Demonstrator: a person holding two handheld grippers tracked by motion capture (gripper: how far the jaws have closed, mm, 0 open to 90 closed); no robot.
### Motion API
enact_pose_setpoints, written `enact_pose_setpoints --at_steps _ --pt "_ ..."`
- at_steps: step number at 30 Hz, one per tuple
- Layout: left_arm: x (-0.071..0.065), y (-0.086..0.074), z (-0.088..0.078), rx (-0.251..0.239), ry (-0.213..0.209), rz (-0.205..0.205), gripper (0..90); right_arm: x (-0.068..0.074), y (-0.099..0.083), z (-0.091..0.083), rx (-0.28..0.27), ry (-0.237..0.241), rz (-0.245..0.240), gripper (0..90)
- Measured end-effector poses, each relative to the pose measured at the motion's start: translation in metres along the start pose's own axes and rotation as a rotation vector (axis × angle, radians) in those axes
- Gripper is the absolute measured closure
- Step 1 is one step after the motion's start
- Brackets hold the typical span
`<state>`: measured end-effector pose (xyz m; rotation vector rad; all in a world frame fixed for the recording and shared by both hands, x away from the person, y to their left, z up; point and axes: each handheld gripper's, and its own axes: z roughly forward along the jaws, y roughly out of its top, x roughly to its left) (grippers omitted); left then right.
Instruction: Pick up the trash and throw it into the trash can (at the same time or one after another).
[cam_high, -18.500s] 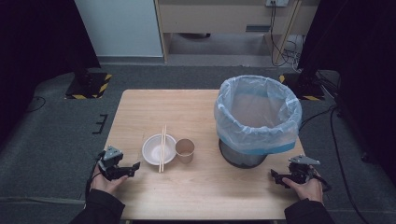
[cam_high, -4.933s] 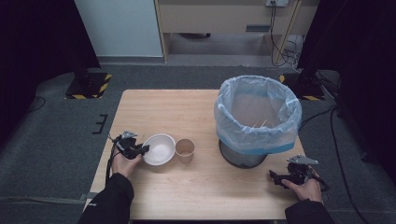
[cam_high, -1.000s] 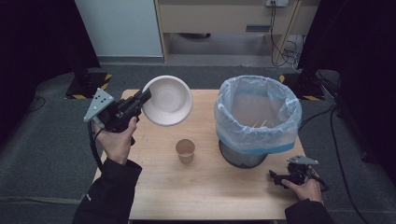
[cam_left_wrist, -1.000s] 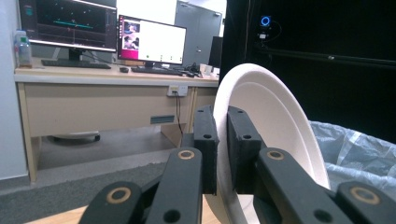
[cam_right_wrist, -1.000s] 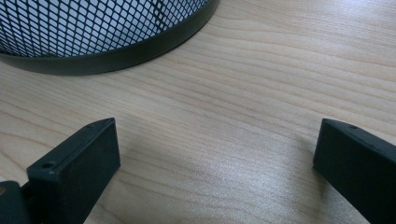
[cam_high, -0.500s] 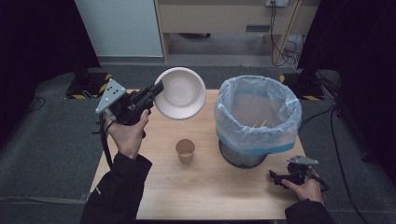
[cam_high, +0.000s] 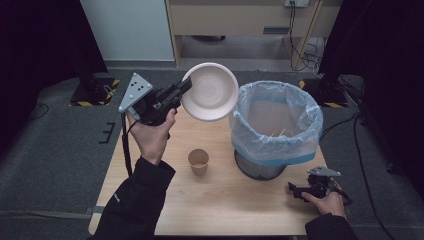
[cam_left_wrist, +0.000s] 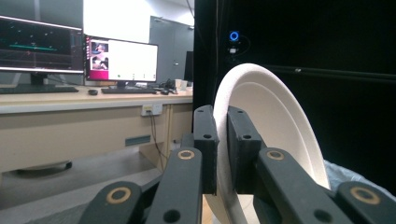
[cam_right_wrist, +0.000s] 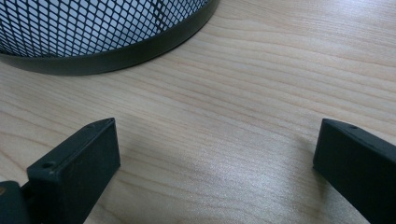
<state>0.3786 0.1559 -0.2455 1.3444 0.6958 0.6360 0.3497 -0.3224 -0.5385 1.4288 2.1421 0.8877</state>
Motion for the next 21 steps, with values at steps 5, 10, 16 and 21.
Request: enact_pose_setpoints --at_steps 5,10,16,21 --pt "-0.010 0.004 0.012 -0.006 -0.021 0.006 83.2 0.000 0.000 0.000 0.000 0.000 0.000 0.8" --pt "-0.020 0.006 0.025 -0.010 -0.043 0.003 83.3 0.000 0.000 0.000 0.000 0.000 0.000 0.8" --pt "-0.031 0.007 0.039 -0.014 -0.064 0.003 83.3 0.000 0.000 0.000 0.000 0.000 0.000 0.8" --pt "-0.039 0.004 0.051 -0.011 -0.081 0.004 83.2 0.000 0.000 0.000 0.000 0.000 0.000 0.8"
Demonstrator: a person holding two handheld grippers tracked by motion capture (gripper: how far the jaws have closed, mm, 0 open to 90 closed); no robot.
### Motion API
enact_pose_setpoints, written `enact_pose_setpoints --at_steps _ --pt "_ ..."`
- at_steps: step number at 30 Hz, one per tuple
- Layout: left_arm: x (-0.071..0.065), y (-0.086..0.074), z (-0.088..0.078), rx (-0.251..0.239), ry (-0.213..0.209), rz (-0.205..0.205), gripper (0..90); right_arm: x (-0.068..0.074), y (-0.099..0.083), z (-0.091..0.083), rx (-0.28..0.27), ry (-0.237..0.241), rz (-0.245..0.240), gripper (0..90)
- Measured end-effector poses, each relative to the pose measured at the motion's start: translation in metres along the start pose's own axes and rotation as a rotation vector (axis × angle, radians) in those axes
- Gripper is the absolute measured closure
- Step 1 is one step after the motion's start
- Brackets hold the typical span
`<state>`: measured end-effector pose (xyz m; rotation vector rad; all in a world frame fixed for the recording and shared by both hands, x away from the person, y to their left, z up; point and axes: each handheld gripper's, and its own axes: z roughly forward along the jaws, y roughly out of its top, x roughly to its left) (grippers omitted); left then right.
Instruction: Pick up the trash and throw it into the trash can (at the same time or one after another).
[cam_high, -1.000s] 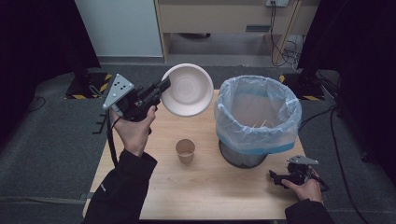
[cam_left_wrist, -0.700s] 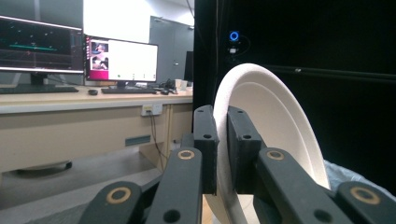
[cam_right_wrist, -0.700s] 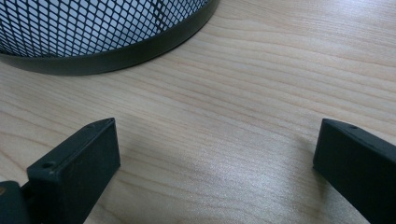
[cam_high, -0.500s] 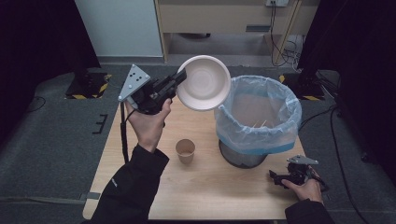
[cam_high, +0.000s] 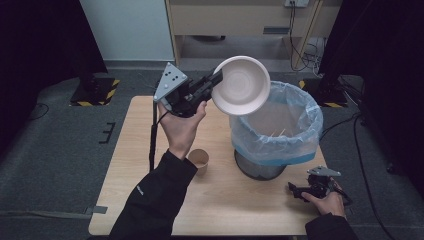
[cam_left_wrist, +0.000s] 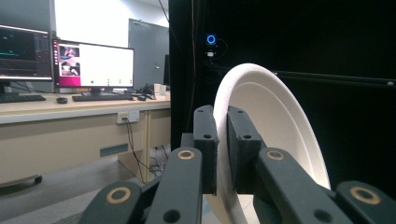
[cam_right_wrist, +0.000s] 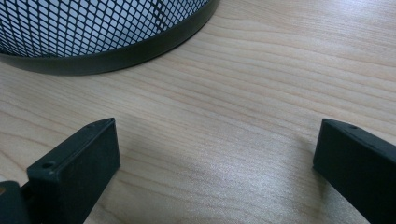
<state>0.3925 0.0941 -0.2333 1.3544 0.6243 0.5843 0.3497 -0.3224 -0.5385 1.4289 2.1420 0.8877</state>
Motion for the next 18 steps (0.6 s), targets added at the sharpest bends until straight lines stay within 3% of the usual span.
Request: enact_pose_setpoints --at_steps 18 --pt "-0.024 -0.015 0.048 0.039 -0.039 -0.005 83.2 0.000 0.000 0.000 -0.007 -0.001 -0.004 0.8"
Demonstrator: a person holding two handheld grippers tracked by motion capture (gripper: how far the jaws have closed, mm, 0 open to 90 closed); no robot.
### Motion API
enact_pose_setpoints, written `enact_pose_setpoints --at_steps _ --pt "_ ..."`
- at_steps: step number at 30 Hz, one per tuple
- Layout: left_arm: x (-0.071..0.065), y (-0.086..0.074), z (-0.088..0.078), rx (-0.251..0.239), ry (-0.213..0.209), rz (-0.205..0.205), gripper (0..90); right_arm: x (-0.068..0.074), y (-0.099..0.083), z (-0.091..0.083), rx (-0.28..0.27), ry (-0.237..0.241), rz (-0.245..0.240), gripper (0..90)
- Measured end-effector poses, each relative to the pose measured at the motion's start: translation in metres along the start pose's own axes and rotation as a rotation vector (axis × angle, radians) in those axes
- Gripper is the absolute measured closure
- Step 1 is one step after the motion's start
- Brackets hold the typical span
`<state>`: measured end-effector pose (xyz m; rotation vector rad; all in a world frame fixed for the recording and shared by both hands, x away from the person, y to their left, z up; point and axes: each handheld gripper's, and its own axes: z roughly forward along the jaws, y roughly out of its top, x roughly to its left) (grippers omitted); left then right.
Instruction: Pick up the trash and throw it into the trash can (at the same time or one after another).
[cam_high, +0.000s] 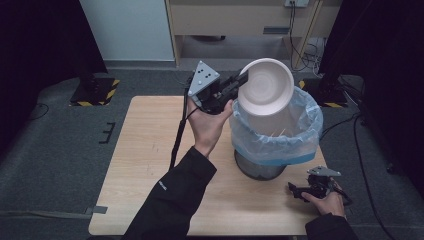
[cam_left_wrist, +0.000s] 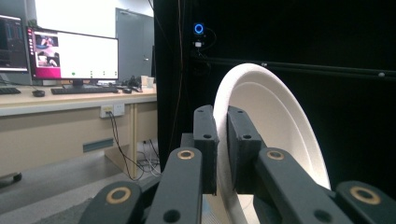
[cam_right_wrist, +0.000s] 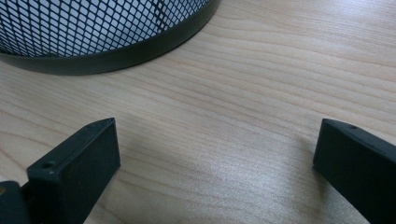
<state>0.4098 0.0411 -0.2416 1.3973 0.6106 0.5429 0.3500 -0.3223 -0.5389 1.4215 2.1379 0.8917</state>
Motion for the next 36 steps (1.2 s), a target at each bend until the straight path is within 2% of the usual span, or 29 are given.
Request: enact_pose_setpoints --at_steps 6,14,17,18,21,25,30,31,34,36 --pt "-0.006 -0.012 0.017 0.030 -0.008 -0.003 83.2 0.000 0.000 0.000 0.002 0.001 -0.002 0.8" --pt "-0.012 -0.028 0.040 0.105 -0.013 0.024 83.1 0.000 0.000 0.000 0.000 0.003 -0.001 0.8" --pt "-0.011 -0.032 0.045 0.126 -0.026 0.011 82.4 0.000 0.000 0.000 0.000 0.004 -0.001 0.8" --pt "-0.010 -0.034 0.046 0.133 -0.040 -0.004 79.8 0.000 0.000 0.000 0.000 0.004 -0.002 0.8" --pt "-0.008 -0.035 0.046 0.142 -0.063 -0.013 74.4 0.000 0.000 0.000 0.000 0.005 -0.002 0.8" --pt "-0.006 -0.033 0.039 0.122 -0.081 -0.013 67.9 0.000 0.000 0.000 0.000 0.006 -0.004 0.8" --pt "0.004 -0.025 0.015 0.102 -0.069 -0.008 60.6 0.000 0.000 0.000 0.000 0.006 -0.004 0.8" --pt "0.004 -0.025 0.015 0.102 -0.069 -0.008 59.1 0.000 0.000 0.000 0.000 0.006 -0.004 0.8" --pt "0.015 -0.019 -0.009 0.078 -0.048 -0.012 55.0 0.001 0.000 0.000 0.004 0.007 0.002 0.8" --pt "0.020 -0.017 -0.022 0.073 -0.033 0.002 53.0 0.001 0.000 0.000 0.003 0.007 0.001 0.8"
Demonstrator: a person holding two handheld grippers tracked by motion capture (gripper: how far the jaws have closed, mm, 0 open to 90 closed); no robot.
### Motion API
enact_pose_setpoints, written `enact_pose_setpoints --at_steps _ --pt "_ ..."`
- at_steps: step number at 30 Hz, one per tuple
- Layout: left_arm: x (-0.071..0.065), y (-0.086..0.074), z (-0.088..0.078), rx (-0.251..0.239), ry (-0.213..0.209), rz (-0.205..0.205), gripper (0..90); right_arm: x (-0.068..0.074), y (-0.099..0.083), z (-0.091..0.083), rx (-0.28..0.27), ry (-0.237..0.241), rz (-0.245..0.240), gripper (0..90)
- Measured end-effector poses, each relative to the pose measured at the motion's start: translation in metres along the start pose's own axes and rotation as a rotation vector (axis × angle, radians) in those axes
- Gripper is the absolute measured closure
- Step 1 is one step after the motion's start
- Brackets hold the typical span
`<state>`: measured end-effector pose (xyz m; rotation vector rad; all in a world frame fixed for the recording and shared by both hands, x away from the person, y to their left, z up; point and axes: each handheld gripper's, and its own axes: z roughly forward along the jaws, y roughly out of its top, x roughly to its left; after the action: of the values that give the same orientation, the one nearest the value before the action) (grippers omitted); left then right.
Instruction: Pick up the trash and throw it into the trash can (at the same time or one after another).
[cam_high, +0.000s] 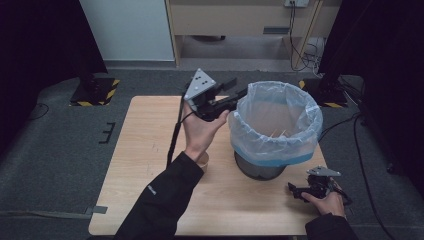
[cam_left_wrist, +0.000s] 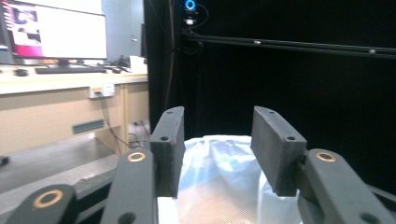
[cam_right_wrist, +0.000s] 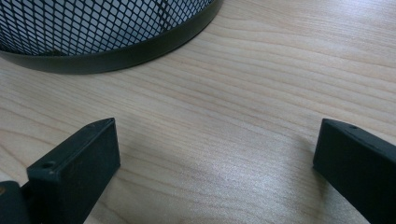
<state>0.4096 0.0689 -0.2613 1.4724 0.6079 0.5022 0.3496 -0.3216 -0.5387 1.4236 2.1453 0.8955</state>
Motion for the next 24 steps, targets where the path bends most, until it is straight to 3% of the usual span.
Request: enact_pose_setpoints --at_steps 2,5,10,13,16,24 --pt "0.008 0.000 -0.019 -0.006 0.025 -0.003 50.1 0.000 0.000 0.000 0.001 0.000 -0.003 0.8" --pt "0.013 -0.001 -0.030 -0.002 0.041 -0.003 47.0 0.000 0.000 0.000 0.002 0.000 -0.003 0.8" --pt "0.028 -0.016 -0.062 0.030 0.081 0.009 43.2 0.000 0.000 0.000 0.002 0.000 -0.002 0.8" --pt "0.036 -0.031 -0.076 0.052 0.106 0.000 41.7 0.000 0.000 0.000 0.002 0.000 -0.003 0.8" --pt "0.040 -0.045 -0.084 0.094 0.131 0.027 40.8 0.000 0.000 0.000 0.002 0.000 -0.003 0.8" --pt "0.047 -0.092 -0.098 0.177 0.154 0.012 38.4 0.000 0.000 0.000 0.002 0.000 -0.003 0.8"
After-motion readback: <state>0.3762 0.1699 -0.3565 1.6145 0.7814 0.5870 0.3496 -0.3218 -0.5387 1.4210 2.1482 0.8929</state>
